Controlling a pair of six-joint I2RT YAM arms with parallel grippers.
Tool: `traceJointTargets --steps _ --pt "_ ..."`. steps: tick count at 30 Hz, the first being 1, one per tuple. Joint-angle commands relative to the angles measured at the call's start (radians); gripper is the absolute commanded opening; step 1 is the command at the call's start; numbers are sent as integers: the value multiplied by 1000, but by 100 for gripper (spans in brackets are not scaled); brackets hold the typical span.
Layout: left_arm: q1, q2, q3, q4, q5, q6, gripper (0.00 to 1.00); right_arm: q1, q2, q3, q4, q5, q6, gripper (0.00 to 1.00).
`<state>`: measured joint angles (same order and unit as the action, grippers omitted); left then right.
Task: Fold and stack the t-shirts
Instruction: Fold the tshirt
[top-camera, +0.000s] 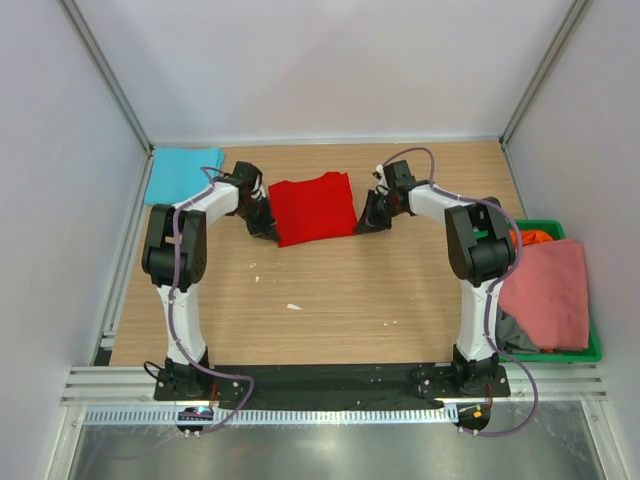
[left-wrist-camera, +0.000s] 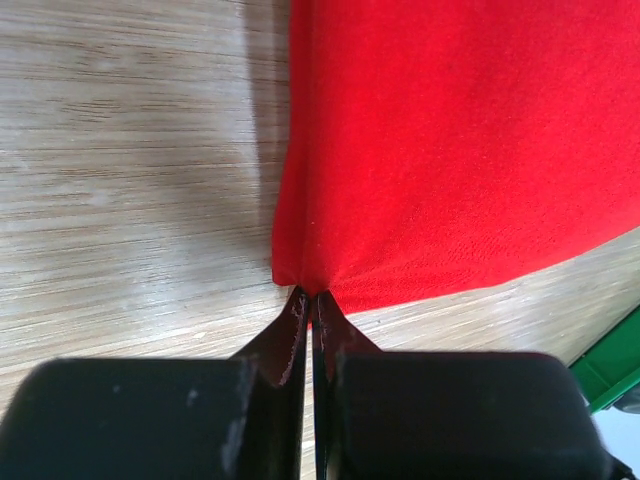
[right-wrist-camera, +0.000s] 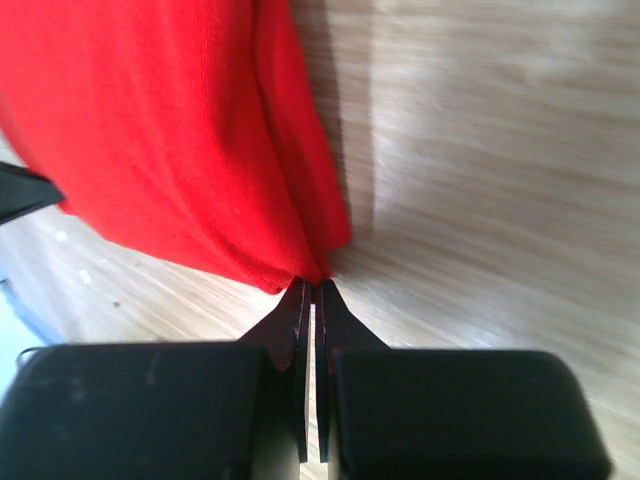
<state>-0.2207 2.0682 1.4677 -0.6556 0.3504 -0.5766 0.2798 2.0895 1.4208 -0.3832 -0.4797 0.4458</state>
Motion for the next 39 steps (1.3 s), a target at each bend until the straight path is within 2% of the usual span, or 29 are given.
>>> traceJointTargets --steps 1,6,11,15,23,26,27,28,29,31,32,35,36,38,39 --pt "17 -5 28 -19 -48 10 0 7 -113 -25 -54 173 -51 1" --pt "27 -8 31 -27 -56 30 0 19 -170 -33 -120 294 -130 1" --pt "27 -14 25 -39 -60 50 0 24 -158 -33 -114 237 -139 1" --pt "27 -34 16 -45 -80 70 0 30 -160 -59 -103 248 -128 1" --pt "27 -33 19 -44 -67 76 0 65 -148 -33 -174 414 -258 1" --pt "27 -60 17 -49 -54 84 2 68 -155 -13 -181 406 -239 11" --pt "27 -74 14 -52 -57 84 7 67 -161 -5 -183 406 -231 21" --pt "27 -88 10 -53 -67 84 15 67 -167 1 -189 411 -217 25" --pt "27 -120 2 -55 -70 87 29 67 -175 12 -203 423 -214 29" --pt "27 -152 2 -79 -85 90 41 65 -181 58 -270 464 -205 33" --pt "27 -166 2 -81 -103 99 50 65 -204 67 -287 470 -205 36" --pt "29 -203 11 -73 -132 118 63 67 -273 53 -312 475 -182 40" --pt "33 -206 25 -62 -128 138 66 67 -292 29 -315 475 -177 41" --pt "38 -188 42 -9 -85 165 82 67 -319 -2 -318 438 -158 42" --pt "41 -171 86 0 -30 206 84 67 -350 -40 -312 426 -148 42"
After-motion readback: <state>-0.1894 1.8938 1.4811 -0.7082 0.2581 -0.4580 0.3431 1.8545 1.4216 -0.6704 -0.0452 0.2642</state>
